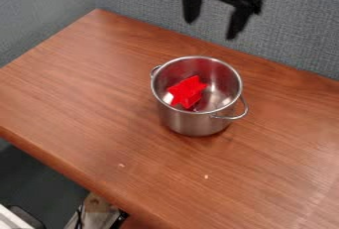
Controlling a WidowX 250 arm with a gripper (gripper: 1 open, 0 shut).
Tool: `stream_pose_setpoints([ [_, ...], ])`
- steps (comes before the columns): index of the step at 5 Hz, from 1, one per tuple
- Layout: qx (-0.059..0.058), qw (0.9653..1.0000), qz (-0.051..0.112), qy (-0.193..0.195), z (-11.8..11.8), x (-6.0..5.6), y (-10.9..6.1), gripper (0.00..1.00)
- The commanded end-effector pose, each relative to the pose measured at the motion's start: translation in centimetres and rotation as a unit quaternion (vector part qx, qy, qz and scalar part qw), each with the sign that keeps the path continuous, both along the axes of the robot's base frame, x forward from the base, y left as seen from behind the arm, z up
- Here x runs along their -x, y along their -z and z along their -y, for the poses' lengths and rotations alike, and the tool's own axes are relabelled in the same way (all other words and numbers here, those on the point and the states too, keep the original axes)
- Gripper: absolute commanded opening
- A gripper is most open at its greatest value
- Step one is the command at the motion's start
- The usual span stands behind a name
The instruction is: Put the red object in the metal pot
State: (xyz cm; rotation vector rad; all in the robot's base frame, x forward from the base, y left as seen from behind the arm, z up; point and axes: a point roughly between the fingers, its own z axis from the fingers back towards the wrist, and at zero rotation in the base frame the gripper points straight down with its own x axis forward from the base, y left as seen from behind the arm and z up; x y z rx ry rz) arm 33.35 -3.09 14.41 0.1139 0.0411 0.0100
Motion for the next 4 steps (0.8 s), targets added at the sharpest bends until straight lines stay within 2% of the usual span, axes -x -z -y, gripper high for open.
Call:
stream_pose_setpoints([
  [1, -0.003, 0.9989, 0.045, -0.013, -0.1, 0.2, -3.6, 1.00],
  [2, -0.013, 0.9982, 0.059, 0.010, -0.1, -0.3, -5.0, 1.00],
  [3, -0.025, 0.9949, 0.065, 0.072, -0.2, -0.5, -5.4, 1.00],
  [4, -0.037, 0.9960, 0.052, 0.063, -0.4, 0.6, -5.4, 1.00],
])
